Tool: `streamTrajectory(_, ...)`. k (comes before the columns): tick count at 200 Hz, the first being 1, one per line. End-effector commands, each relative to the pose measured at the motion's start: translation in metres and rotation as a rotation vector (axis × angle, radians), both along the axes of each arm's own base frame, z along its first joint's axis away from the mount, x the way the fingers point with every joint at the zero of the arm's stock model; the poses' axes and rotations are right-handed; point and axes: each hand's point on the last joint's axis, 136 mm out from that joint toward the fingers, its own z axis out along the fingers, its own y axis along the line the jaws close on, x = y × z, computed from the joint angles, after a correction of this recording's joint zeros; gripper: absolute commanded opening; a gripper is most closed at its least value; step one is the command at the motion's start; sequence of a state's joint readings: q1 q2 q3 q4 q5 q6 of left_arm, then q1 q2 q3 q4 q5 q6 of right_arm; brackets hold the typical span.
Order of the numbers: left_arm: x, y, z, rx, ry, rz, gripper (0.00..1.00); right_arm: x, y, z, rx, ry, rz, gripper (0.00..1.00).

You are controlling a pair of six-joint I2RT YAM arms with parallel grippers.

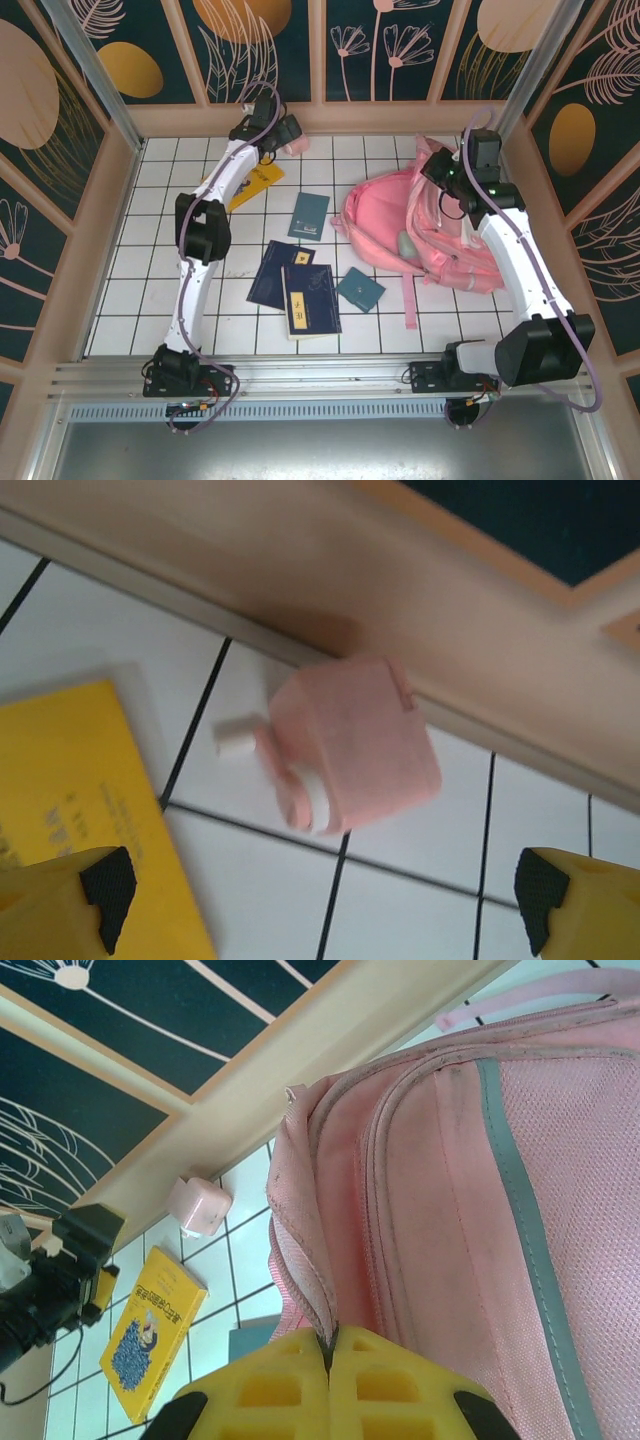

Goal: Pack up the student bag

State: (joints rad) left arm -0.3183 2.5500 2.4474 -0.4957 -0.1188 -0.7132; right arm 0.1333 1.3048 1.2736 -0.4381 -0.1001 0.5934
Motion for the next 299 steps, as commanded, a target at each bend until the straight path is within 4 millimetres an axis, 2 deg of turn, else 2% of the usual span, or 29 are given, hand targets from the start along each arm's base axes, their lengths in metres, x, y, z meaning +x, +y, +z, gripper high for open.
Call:
streamTrajectory(1,0.022,-0.028,0.012,-0.071,-0.112,-0.051,0.98,0.006,0.001,-0.002,0.013,-0.021,-0.009,0.00)
streamTrajectory(35,0.040,-0.020,-0.002,-0.072,-0.167,-0.029,0.99,0.007,0.007,-0.014,0.040,-0.005,0.015,0.00)
streamTrajectory(63,0.054,-0.004,-0.010,-0.043,-0.215,0.014,0.98,0.006,0.011,-0.018,0.053,0.002,0.028,0.00)
streamTrajectory(94,0.065,-0.001,-0.003,-0.056,-0.285,0.032,0.99,0.004,0.019,-0.025,0.062,0.022,0.052,0.00)
streamTrajectory(124,0.071,-0.002,-0.016,-0.098,-0.292,0.054,0.98,0.003,0.025,-0.029,0.051,0.034,0.061,0.00)
streamTrajectory(162,0.078,-0.021,-0.032,-0.222,-0.317,0.005,0.98,0.003,0.026,-0.032,0.047,0.047,0.063,0.00)
streamTrajectory(204,0.075,-0.041,-0.034,-0.312,-0.314,-0.084,0.98,0.001,0.026,-0.031,0.042,0.050,0.064,0.00)
streamTrajectory(252,0.050,-0.065,-0.052,-0.375,-0.198,-0.229,0.99,-0.004,0.023,-0.024,0.033,0.033,0.058,0.00)
streamTrajectory(299,0.031,-0.092,-0.039,-0.352,-0.162,-0.338,0.98,-0.011,0.023,-0.023,0.035,0.024,0.065,0.00)
